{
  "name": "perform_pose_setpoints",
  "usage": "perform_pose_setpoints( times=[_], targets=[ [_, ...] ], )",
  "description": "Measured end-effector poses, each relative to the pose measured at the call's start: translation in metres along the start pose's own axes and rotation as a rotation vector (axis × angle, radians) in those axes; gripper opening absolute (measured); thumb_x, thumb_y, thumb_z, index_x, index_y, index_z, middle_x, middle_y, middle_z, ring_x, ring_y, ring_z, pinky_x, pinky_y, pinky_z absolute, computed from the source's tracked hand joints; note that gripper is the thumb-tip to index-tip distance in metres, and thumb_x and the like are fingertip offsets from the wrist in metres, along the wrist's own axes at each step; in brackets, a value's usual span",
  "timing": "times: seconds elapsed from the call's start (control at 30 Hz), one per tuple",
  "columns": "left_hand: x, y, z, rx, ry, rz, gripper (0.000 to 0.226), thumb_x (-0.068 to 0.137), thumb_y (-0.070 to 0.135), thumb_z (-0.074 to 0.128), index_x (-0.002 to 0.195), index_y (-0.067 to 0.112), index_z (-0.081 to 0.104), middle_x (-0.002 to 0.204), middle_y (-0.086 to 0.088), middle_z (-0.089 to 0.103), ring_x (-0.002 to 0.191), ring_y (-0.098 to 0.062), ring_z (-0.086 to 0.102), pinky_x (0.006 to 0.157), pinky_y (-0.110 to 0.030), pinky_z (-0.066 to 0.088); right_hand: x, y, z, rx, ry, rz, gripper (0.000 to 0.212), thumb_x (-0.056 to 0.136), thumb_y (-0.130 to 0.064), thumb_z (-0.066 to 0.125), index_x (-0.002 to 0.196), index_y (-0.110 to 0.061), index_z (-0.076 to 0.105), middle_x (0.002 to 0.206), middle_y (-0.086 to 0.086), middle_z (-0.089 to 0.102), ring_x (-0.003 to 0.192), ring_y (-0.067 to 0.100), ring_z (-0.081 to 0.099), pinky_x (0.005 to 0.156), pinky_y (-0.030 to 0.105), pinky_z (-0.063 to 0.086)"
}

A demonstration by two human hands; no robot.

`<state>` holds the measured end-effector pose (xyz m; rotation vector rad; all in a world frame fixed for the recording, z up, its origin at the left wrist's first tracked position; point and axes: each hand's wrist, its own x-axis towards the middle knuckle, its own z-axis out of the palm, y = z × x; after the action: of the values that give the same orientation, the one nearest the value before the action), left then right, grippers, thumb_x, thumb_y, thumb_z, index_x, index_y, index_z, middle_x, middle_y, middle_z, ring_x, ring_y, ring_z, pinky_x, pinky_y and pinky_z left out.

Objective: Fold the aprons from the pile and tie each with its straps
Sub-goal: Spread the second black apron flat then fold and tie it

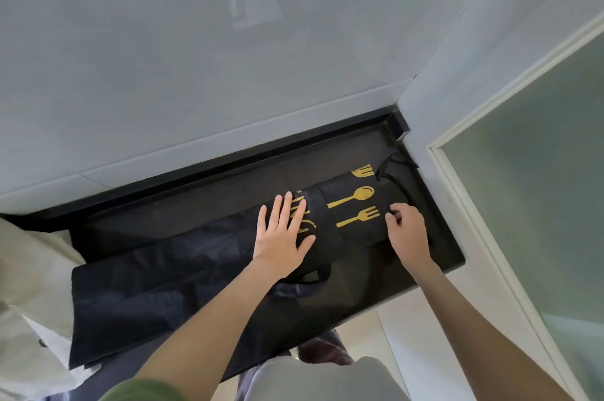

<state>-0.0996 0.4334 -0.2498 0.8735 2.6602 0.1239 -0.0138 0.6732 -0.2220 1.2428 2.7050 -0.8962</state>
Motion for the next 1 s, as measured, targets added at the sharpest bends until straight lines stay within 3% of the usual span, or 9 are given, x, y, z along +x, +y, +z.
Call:
perform_pose_setpoints(
  times=[0.07, 0.13, 0.2, 0.33, 0.43, 0.6, 0.67, 0.8, 1.0],
  targets=[
    [0.001, 0.000, 0.001, 0.002, 0.011, 0.013, 0.074, 0.090, 0.066, 0.023, 0.149, 0.022, 0.034, 0.155, -0.012, 0.031, 0.142, -0.034, 0.031, 0.112, -0.055, 0.023, 0.006, 0.001, -0.005, 0.054, -0.033, -0.007, 0.024, 0.097, -0.004, 0.050, 0.119, -0.006, 0.060, 0.114, 0.012, 0.060, 0.106, 0.025, 0.055, 0.093, 0.030, 0.045],
    [0.003, 0.005, -0.002, 0.002, 0.039, 0.064, 0.080, 0.087, 0.070, 0.026, 0.152, 0.024, 0.027, 0.158, -0.012, 0.024, 0.145, -0.033, 0.023, 0.114, -0.055, 0.020, 0.013, 0.002, -0.008, 0.030, -0.052, -0.071, 0.031, 0.094, 0.002, 0.052, 0.120, -0.012, 0.060, 0.107, 0.007, 0.058, 0.101, 0.024, 0.055, 0.095, 0.038, 0.049],
    [0.005, 0.013, -0.008, 0.014, 0.037, 0.177, 0.084, 0.085, 0.074, 0.029, 0.153, 0.024, 0.022, 0.159, -0.011, 0.019, 0.146, -0.031, 0.018, 0.115, -0.055, 0.018, 0.018, 0.001, -0.009, 0.011, -0.144, -0.106, 0.035, 0.093, -0.002, 0.057, 0.124, -0.017, 0.057, 0.110, 0.003, 0.053, 0.104, 0.022, 0.051, 0.096, 0.042, 0.048],
    [0.017, 0.037, -0.010, 0.030, -0.023, 0.368, 0.095, 0.081, 0.078, 0.035, 0.155, 0.026, 0.005, 0.162, -0.006, -0.004, 0.149, -0.026, -0.006, 0.119, -0.055, 0.002, 0.018, -0.010, -0.016, 0.199, -0.271, -0.095, 0.030, 0.090, -0.024, 0.066, 0.119, -0.023, 0.059, 0.110, -0.005, 0.049, 0.102, 0.012, 0.047, 0.090, 0.026, 0.043],
    [0.023, 0.047, -0.005, 0.049, -0.100, 0.381, 0.101, 0.080, 0.075, 0.045, 0.154, 0.027, -0.005, 0.161, -0.002, -0.013, 0.147, -0.025, -0.017, 0.117, -0.056, -0.007, 0.016, -0.019, -0.024, 0.278, -0.407, -0.100, 0.030, 0.093, -0.021, 0.062, 0.122, -0.021, 0.059, 0.110, -0.003, 0.054, 0.096, 0.009, 0.053, 0.081, 0.014, 0.043],
    [0.026, 0.047, -0.003, 0.140, -0.161, 0.351, 0.094, 0.087, 0.074, 0.034, 0.152, 0.026, -0.014, 0.160, -0.002, -0.021, 0.139, -0.021, -0.031, 0.115, -0.052, -0.016, 0.012, -0.008, -0.024, -0.065, -0.633, -0.228, 0.063, 0.089, -0.004, 0.059, 0.143, -0.030, 0.038, 0.131, -0.006, 0.043, 0.122, 0.013, 0.041, 0.106, 0.031, 0.040],
    [0.027, 0.047, -0.006, 0.135, -0.184, 0.353, 0.086, 0.090, 0.070, 0.027, 0.153, 0.026, -0.013, 0.160, -0.001, -0.021, 0.137, -0.019, -0.033, 0.114, -0.050, -0.018, 0.008, -0.002, -0.022, -0.081, -0.600, -0.253, 0.065, 0.088, 0.000, 0.059, 0.143, -0.028, 0.038, 0.131, -0.006, 0.041, 0.124, 0.013, 0.039, 0.108, 0.031, 0.039],
    [0.026, 0.046, -0.012, 0.081, -0.198, 0.357, 0.076, 0.083, 0.060, -0.011, 0.153, 0.029, -0.011, 0.160, 0.002, -0.018, 0.136, -0.015, -0.034, 0.107, -0.042, -0.028, 0.003, 0.001, -0.018, 0.043, -0.380, -0.247, 0.033, 0.092, -0.004, 0.060, 0.123, -0.014, 0.055, 0.119, 0.002, 0.056, 0.107, 0.012, 0.053, 0.091, 0.016, 0.041],
    [0.029, 0.045, -0.022, -0.070, -0.300, 0.328, 0.055, 0.101, 0.047, 0.001, 0.152, 0.031, -0.010, 0.159, 0.007, -0.021, 0.141, -0.011, -0.030, 0.111, -0.040, -0.025, -0.009, -0.003, -0.015, 0.087, -0.179, -0.190, 0.018, 0.096, -0.006, 0.054, 0.113, -0.012, 0.053, 0.109, 0.001, 0.060, 0.097, 0.013, 0.057, 0.088, 0.019, 0.042]
  ],
)
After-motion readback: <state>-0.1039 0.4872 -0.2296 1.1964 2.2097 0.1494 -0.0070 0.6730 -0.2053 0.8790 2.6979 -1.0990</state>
